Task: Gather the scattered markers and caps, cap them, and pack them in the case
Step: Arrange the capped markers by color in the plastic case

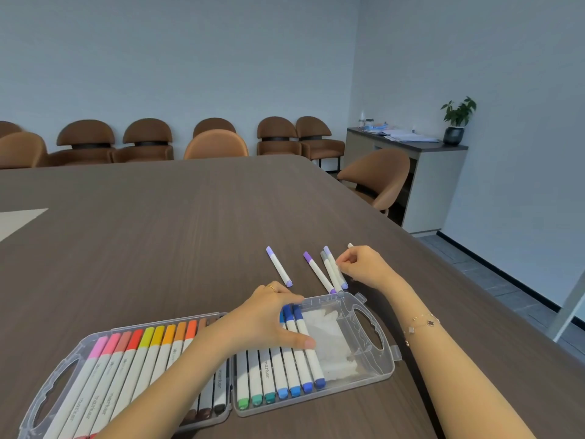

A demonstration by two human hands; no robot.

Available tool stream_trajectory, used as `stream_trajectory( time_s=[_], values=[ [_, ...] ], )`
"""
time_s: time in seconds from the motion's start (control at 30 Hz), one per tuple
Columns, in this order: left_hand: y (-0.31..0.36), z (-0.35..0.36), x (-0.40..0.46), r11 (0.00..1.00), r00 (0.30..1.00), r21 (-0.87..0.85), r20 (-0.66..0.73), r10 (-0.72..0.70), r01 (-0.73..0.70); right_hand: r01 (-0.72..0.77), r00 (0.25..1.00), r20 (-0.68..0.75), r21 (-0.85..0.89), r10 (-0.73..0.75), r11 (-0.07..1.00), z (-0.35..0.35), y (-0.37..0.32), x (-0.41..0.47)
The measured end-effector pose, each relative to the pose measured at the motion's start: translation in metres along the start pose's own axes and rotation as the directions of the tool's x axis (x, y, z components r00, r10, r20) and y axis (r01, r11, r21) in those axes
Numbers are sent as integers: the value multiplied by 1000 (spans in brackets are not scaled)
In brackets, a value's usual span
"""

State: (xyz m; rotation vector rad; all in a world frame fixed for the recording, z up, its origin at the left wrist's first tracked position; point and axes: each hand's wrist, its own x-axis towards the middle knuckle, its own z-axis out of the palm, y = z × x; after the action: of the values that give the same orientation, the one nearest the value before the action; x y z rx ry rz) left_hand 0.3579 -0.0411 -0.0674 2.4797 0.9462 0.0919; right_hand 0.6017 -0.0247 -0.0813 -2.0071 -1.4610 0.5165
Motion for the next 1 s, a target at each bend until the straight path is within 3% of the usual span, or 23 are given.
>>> stream_trajectory(
  time_s=[0.3,0.47,0.57,0.63,0.73,0.83,1.0],
  values=[
    [6,1,2,996,993,11,75,-88,88,-75,996,-48,-48,73,996,15,-5,3],
    [3,0,4,997,996,0,47,-73,73,-148,989,-30,-242,145,959,13,-12,4],
    [-4,-2,5,995,999,-102,-31,-29,25,-190,981,-16,-239,192,952,3,-19,-3],
    [-7,-5,6,966,979,-257,-191,-73,22,-229,965,83,-189,248,955,-18,-29,-14],
    [-6,-14,11,874,908,-484,-384,-166,-45,-158,946,287,1,151,987,-54,-50,-35],
    [-1,-18,13,724,890,-678,-400,-218,-128,-104,873,487,207,-10,973,-58,-68,-47],
    [-3,-12,16,509,883,-851,-330,-334,-126,-74,704,704,199,-90,977,-32,-78,-47]
  ],
)
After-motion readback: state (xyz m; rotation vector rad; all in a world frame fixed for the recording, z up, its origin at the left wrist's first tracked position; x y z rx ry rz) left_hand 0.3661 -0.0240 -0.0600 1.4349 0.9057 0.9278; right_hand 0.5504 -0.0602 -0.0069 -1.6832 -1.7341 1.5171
